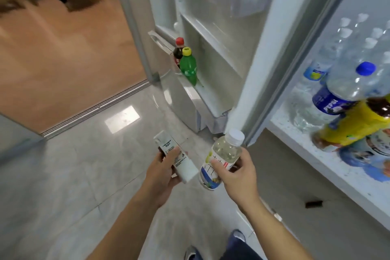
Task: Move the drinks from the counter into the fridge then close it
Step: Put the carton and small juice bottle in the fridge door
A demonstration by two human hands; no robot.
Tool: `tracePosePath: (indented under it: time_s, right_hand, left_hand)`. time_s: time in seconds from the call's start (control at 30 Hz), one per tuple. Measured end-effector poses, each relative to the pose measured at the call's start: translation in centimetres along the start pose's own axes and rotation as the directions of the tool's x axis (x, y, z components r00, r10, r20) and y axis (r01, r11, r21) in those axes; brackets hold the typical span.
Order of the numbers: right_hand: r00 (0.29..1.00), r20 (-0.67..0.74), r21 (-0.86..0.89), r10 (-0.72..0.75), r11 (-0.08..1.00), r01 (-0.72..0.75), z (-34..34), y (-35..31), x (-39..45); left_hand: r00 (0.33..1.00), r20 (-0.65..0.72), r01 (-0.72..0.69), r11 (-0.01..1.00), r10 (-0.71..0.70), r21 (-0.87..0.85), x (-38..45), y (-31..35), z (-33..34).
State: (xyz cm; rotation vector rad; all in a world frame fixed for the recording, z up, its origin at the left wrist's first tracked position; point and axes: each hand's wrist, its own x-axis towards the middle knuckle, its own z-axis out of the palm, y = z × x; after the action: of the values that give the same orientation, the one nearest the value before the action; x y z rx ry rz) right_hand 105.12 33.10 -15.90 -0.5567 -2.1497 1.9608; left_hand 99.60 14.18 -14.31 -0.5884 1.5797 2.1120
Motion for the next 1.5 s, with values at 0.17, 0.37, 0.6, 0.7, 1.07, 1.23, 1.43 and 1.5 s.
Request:
tracePosePath:
  time_s: [0.17,0.37,0.6,0.7,1.07,1.23,1.43,1.5]
  right_hand:
    - [0.997,0.068,-0.010,-0.027,1.000,0.028,3.9,-1.0,2.8]
    - [0.991,0.080,0.011,-0.109,0.994,0.108,8.4,-3.4,7.3]
    - [0.971,0.075,-0.006,-0.228,0.973,0.229,11.2,-6.9,10.4]
    - [0.962,0.047,-0.041,-0.268,0.962,0.270,11.9,-8.3,11.6]
    - [0.807,-0.449,-0.193,-0.383,0.924,0.331,13.4,-11.7,14.3]
    - [0.705,-0.598,-0.301,-0.382,0.922,0.244,13.7,-11.9,14.4]
    - [0.770,-0.615,-0.323,-0.169,0.945,-0.050,12.2,-11.6,15.6]
    - [0.790,-0.608,-0.297,-0.082,0.946,-0.131,11.9,-11.3,16.3]
  left_hand:
    - [1.000,-0.011,0.023,0.994,-0.024,-0.105,3.1,2.6,-2.2]
    - [0.999,0.004,-0.042,0.997,0.042,-0.063,8.9,8.4,-2.9]
    - [0.997,0.021,-0.073,0.997,0.074,-0.028,14.4,14.9,-2.4]
    - [0.996,0.062,-0.059,0.998,0.060,-0.018,16.1,16.4,-1.6]
    - [0.938,0.347,-0.042,0.989,-0.010,0.141,21.2,21.3,1.7]
    - [0.874,0.486,-0.095,0.980,-0.002,0.176,22.4,22.3,1.4]
    - [0.794,0.606,-0.184,0.970,0.052,0.158,22.4,22.6,1.3]
    - [0.765,0.639,-0.210,0.969,0.083,0.127,22.3,22.7,1.6]
